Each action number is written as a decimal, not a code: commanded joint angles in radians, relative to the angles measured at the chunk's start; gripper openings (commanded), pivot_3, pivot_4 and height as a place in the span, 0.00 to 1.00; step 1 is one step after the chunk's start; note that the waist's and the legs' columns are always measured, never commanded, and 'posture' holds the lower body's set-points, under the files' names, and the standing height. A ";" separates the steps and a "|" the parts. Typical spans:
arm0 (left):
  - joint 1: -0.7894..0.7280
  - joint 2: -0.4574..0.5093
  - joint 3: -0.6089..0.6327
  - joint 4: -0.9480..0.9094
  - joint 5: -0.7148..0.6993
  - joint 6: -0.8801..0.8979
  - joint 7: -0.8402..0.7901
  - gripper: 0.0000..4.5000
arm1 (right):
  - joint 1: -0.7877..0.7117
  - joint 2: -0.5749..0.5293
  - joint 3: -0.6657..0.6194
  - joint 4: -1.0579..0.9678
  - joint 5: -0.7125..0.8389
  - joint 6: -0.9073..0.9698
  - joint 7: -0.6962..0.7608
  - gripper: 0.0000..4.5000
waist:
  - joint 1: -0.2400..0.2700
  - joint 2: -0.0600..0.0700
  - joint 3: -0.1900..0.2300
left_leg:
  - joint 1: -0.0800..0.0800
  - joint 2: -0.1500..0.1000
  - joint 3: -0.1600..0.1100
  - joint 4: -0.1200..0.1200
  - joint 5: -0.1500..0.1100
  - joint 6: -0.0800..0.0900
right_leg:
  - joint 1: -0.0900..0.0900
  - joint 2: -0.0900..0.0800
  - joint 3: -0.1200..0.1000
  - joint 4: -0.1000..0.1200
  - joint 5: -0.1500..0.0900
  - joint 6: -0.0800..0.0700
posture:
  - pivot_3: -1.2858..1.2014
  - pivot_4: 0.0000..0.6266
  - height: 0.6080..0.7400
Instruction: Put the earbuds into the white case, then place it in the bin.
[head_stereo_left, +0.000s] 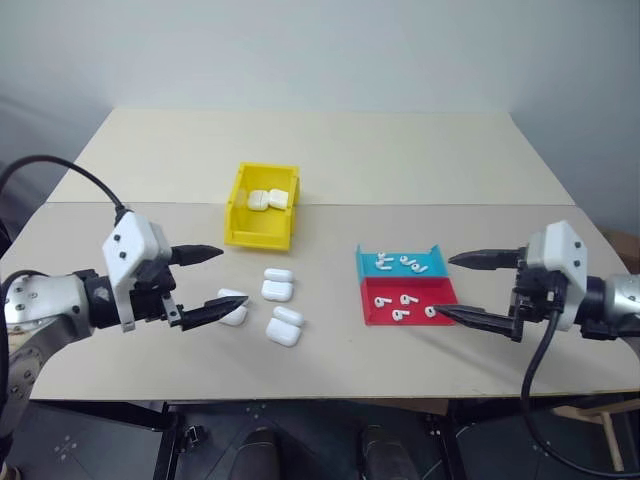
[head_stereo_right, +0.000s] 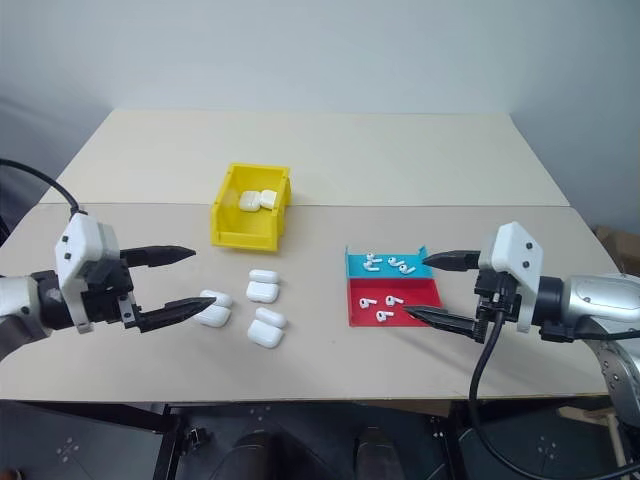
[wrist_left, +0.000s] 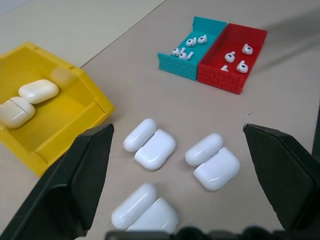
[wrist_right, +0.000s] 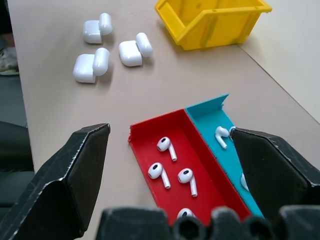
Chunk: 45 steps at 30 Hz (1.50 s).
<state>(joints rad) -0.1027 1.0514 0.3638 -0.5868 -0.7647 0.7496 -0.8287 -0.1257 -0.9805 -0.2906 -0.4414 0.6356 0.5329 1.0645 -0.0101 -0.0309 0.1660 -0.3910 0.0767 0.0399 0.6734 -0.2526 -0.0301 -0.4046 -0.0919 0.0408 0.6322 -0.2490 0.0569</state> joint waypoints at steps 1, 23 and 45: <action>-0.060 0.050 -0.004 -0.051 0.005 0.072 0.062 1.00 | 0.003 -0.030 -0.031 -0.033 0.002 0.019 -0.008 0.99 | 0.001 0.000 0.000 | 0.000 0.000 0.000 0.000 0.000 0.000 | 0.000 0.000 0.000 -0.001 0.000 0.000 | 0.52 0.24 1.00; -1.113 0.207 -1.067 0.418 -0.479 0.865 0.393 1.00 | 0.053 0.034 -0.016 -0.164 0.014 0.100 -0.198 0.99 | 0.003 -0.002 0.001 | -0.010 -0.001 -0.004 0.001 0.000 0.000 | -0.008 0.001 0.001 0.001 0.000 0.001 | 0.52 0.24 1.00; -1.163 0.056 -1.268 0.676 -1.208 0.751 1.343 1.00 | 0.151 0.085 -0.053 -0.299 0.075 0.149 -0.294 0.99 | 0.022 -0.002 0.001 | -0.014 -0.002 -0.004 0.006 0.001 -0.001 | -0.015 0.000 0.001 0.010 0.000 0.001 | 0.52 0.24 1.00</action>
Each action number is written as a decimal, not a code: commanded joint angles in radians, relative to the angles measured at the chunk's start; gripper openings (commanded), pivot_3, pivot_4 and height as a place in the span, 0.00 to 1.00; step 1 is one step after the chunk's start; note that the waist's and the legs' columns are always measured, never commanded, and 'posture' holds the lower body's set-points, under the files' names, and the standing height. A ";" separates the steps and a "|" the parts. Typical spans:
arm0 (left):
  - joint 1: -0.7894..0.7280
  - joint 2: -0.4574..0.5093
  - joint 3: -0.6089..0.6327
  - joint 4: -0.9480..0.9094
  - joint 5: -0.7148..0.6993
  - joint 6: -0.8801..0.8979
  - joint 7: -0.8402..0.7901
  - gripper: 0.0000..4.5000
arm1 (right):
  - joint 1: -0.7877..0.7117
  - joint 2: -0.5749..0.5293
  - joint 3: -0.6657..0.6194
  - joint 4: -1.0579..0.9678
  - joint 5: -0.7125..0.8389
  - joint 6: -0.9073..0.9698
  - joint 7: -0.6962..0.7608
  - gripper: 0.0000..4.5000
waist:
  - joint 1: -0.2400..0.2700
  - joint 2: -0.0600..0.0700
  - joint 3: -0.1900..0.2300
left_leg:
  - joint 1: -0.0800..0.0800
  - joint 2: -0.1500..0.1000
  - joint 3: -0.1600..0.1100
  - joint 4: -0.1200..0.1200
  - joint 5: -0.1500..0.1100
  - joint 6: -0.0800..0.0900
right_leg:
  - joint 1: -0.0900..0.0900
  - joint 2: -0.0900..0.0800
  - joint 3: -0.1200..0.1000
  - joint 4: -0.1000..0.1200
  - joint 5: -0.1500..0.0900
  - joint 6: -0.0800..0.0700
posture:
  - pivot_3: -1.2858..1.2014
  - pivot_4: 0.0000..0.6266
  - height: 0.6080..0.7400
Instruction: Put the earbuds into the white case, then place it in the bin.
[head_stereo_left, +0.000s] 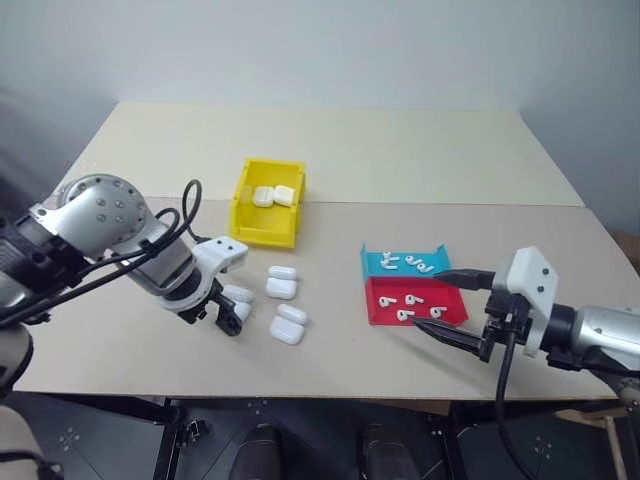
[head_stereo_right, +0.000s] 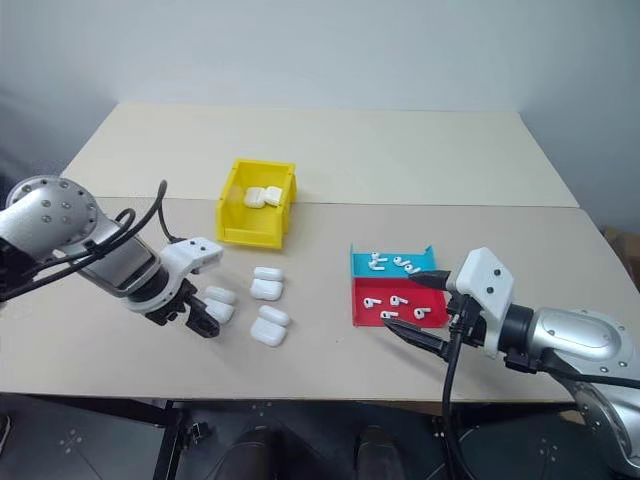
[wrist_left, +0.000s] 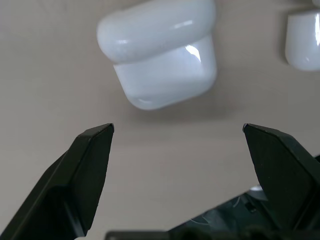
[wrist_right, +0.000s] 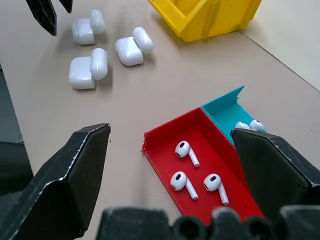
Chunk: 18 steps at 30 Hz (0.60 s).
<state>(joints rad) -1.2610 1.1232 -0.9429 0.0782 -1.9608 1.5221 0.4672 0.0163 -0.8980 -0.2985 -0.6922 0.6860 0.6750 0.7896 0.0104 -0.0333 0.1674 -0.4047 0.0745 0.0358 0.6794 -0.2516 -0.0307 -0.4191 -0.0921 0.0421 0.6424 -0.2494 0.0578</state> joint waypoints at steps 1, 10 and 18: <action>-0.001 -0.027 0.046 0.023 -0.011 -0.027 0.066 1.00 | 0.013 0.004 -0.046 -0.053 0.027 0.008 -0.024 0.99 | 0.001 0.000 0.000 | 0.000 0.000 0.000 0.000 0.000 0.000 | 0.000 0.000 0.000 0.000 0.000 0.000 | 0.52 0.24 1.00; 0.007 -0.100 0.051 0.073 -0.011 -0.005 0.113 1.00 | 0.020 0.011 -0.029 -0.069 0.027 0.009 -0.048 0.99 | 0.001 0.000 0.000 | 0.000 0.000 0.000 0.000 0.000 0.000 | 0.000 0.000 0.000 0.000 0.000 0.000 | 0.52 0.24 1.00; 0.028 -0.159 0.083 0.150 -0.011 -0.018 0.198 1.00 | 0.025 0.017 -0.009 -0.077 0.015 -0.002 -0.057 0.99 | 0.001 0.000 0.000 | 0.000 -0.001 0.000 0.000 0.000 0.000 | 0.000 0.000 0.000 0.000 0.000 0.000 | 0.52 0.24 1.00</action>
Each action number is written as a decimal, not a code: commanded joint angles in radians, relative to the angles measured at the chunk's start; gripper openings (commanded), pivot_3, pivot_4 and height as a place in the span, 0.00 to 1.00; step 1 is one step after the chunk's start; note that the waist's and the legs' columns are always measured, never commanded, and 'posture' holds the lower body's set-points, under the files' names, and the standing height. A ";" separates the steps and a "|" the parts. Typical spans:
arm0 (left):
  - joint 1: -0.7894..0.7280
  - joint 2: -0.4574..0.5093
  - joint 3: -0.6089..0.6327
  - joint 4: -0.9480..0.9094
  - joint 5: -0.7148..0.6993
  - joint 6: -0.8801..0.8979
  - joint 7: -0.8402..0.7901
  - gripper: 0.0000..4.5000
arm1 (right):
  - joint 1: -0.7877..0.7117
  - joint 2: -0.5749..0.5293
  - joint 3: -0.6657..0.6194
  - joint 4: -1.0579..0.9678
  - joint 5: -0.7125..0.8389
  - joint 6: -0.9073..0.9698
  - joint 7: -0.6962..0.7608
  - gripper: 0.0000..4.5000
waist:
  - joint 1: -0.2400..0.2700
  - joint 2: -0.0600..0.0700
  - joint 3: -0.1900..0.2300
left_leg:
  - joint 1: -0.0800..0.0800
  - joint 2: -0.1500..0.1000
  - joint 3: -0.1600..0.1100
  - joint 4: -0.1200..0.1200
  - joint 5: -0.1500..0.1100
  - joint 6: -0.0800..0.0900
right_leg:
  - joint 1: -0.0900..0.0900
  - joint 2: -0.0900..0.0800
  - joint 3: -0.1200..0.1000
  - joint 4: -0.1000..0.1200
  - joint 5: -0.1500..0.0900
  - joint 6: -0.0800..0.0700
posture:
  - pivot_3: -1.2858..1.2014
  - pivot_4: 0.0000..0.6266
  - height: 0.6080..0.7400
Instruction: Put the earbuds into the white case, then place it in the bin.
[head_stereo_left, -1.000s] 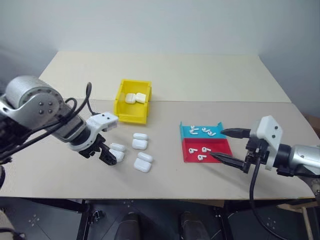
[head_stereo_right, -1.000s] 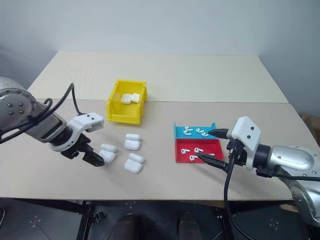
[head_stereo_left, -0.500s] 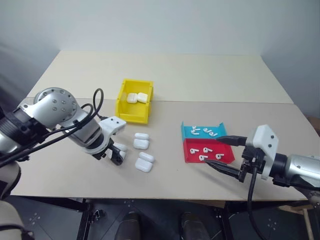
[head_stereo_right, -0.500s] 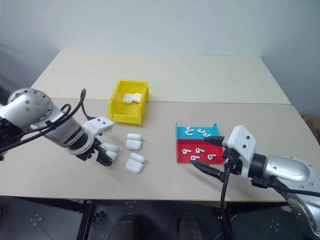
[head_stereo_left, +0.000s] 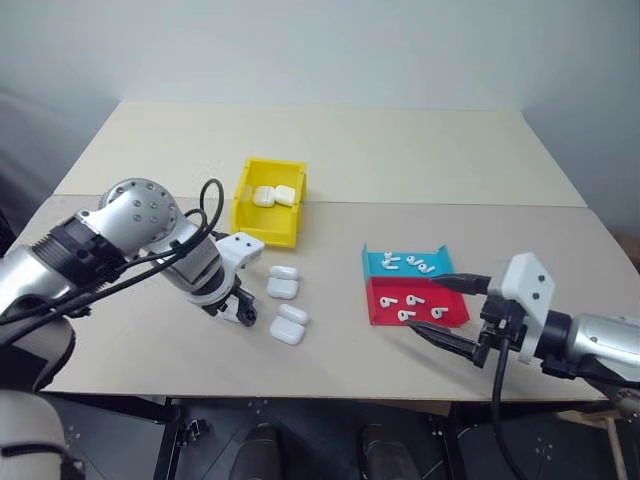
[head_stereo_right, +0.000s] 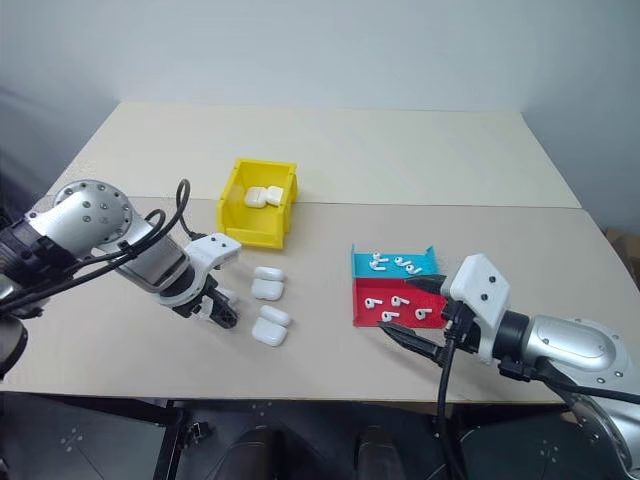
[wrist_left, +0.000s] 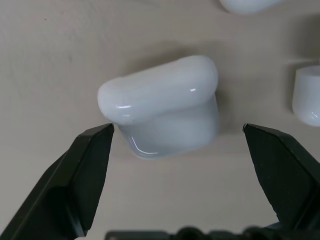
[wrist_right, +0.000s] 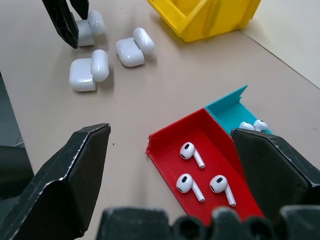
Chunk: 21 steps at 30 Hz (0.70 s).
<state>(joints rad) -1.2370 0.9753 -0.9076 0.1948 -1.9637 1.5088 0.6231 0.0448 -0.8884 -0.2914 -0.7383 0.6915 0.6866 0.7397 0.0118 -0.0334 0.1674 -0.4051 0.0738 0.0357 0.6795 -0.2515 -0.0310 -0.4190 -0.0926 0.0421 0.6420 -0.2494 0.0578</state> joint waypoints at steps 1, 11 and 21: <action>0.009 -0.017 0.055 0.046 -0.009 -0.003 0.054 1.00 | -0.001 0.008 -0.012 -0.031 0.006 -0.015 -0.008 0.99 | 0.000 0.000 0.000 | 0.000 0.000 0.000 0.000 0.000 0.000 | 0.000 0.000 0.000 0.000 0.000 0.000 | 0.52 0.24 1.00; 0.051 -0.053 0.117 0.101 -0.009 0.017 0.157 1.00 | -0.018 0.017 0.023 -0.030 -0.011 -0.023 -0.022 0.99 | 0.000 0.000 0.000 | 0.000 0.000 0.000 0.000 0.000 0.000 | 0.000 0.000 0.000 0.000 0.000 0.000 | 0.52 0.24 1.00; 0.130 -0.129 0.208 0.149 -0.009 0.016 0.233 1.00 | -0.035 0.017 0.032 -0.019 -0.019 -0.032 -0.015 0.99 | 0.009 0.002 -0.001 | 0.005 -0.003 -0.001 0.000 0.000 0.000 | 0.006 -0.002 -0.001 -0.001 0.000 0.000 | 0.52 0.24 1.00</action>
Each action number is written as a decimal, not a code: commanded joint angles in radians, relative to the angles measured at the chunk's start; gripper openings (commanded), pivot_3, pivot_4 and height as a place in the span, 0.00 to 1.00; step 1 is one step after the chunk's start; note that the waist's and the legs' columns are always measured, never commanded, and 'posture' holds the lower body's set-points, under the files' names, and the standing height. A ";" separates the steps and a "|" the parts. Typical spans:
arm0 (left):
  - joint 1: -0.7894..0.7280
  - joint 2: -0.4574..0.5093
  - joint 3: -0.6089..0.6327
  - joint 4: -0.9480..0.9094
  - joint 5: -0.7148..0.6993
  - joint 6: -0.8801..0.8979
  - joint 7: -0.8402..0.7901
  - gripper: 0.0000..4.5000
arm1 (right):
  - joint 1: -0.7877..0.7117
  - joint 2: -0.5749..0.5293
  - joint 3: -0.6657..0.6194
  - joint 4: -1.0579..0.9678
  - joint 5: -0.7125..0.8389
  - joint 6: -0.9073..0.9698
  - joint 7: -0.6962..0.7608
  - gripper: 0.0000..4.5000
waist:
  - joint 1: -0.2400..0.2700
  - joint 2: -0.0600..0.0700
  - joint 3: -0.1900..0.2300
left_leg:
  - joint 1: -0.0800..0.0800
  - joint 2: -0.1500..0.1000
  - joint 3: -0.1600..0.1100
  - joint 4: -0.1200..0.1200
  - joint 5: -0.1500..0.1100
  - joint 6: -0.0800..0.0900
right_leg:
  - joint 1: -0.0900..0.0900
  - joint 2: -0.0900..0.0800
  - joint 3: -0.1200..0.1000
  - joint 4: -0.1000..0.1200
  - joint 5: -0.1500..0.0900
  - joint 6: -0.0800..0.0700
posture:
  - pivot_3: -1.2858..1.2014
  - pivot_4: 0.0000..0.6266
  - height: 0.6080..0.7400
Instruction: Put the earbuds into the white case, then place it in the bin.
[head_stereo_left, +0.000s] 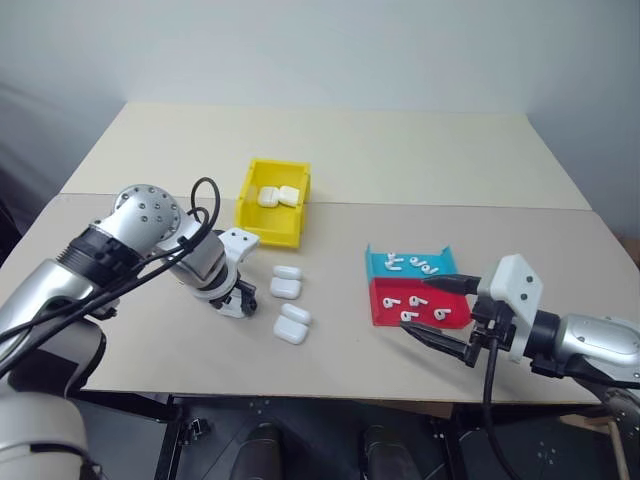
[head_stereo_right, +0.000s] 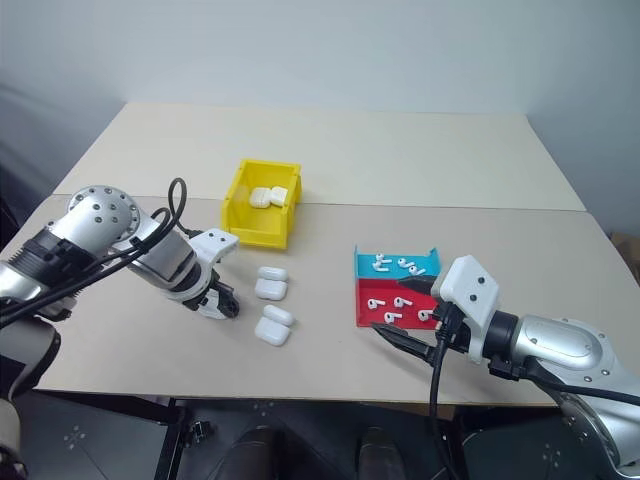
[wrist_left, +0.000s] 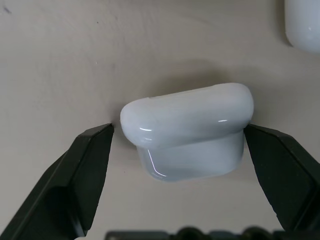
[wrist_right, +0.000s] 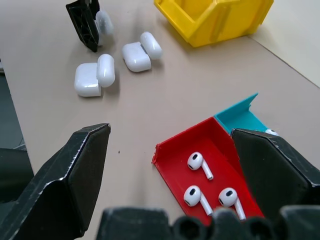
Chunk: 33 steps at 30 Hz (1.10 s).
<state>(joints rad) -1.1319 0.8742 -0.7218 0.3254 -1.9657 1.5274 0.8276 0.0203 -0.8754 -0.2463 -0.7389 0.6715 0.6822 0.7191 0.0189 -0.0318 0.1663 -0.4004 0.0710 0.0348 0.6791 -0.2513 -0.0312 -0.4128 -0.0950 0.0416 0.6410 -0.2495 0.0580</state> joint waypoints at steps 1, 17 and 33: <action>0.027 -0.034 0.028 0.030 -0.007 0.004 0.028 1.00 | -0.010 0.003 -0.013 -0.018 -0.001 -0.030 0.009 0.99 | 0.003 0.000 0.000 | 0.002 0.000 0.000 0.000 0.000 0.000 | 0.003 0.000 0.000 -0.001 0.000 0.000 | 0.52 0.24 1.00; 0.050 -0.060 0.095 0.038 -0.007 0.020 0.062 0.63 | -0.005 0.005 -0.011 -0.012 -0.025 -0.040 0.028 1.00 | 0.003 0.000 0.000 | 0.009 -0.002 -0.002 -0.001 0.000 0.000 | 0.011 -0.002 0.000 -0.002 -0.001 0.001 | 0.52 0.24 1.00; 0.216 0.245 0.508 -0.567 0.017 -0.159 -0.425 0.63 | -0.067 -0.026 -0.054 0.086 -0.014 -0.066 0.108 1.00 | -0.018 -0.001 0.001 | 0.004 -0.002 -0.002 -0.002 0.000 0.000 | 0.006 -0.001 0.000 -0.003 -0.001 0.001 | 0.52 0.24 1.00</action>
<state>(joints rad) -0.9349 1.0990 -0.3277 -0.1513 -1.9578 1.4079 0.5034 -0.0245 -0.8832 -0.2564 -0.6514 0.6427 0.6436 0.8087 0.0005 -0.0325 0.1671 -0.3966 0.0693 0.0332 0.6774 -0.2512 -0.0315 -0.4071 -0.0964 0.0409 0.6380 -0.2501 0.0590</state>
